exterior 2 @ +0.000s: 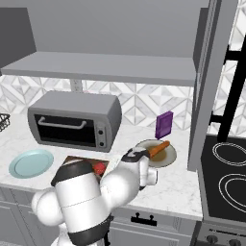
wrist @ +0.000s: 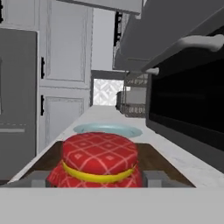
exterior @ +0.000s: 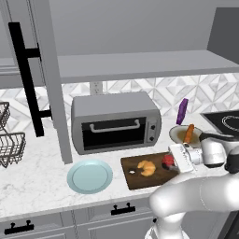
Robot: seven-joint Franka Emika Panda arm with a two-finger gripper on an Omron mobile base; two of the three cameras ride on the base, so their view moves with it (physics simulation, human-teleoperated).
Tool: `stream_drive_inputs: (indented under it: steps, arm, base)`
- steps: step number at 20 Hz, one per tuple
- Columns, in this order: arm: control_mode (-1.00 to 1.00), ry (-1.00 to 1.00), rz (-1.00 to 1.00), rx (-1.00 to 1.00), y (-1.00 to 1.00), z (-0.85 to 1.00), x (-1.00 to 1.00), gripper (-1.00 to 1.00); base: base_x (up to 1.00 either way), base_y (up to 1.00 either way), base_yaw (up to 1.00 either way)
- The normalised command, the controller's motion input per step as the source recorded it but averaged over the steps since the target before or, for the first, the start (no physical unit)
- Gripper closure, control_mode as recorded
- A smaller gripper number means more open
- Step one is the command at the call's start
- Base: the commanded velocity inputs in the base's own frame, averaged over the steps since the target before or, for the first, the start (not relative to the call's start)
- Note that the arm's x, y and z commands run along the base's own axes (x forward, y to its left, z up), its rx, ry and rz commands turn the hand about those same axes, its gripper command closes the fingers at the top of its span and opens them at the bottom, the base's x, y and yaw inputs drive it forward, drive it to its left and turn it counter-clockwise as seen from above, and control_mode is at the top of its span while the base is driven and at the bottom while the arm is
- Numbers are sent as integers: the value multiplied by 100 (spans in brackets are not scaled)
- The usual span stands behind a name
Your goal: From the different types of pastries on the counter, select a croissant and place it on the cutting board. Then retrieve a jar of jam from the cabinet and place it alongside the croissant on the cutting board.
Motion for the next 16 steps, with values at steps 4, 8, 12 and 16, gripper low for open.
stream_drive_inputs:
  steps: [4, 8, 12, 16]
  arm:
    - [-100, 0, 0, 0, 2, -11, -20, -100]
    - [-100, 0, 0, 0, 4, 3, -6, -100]
    - [-100, 2, 0, 0, 7, 33, 0, -100]
    - [-100, 0, 0, 0, 0, 55, -7, -100]
  base:
    - [0, 0, 0]
    - [0, 0, 0]
    - [0, 0, 0]
    - [0, 0, 0]
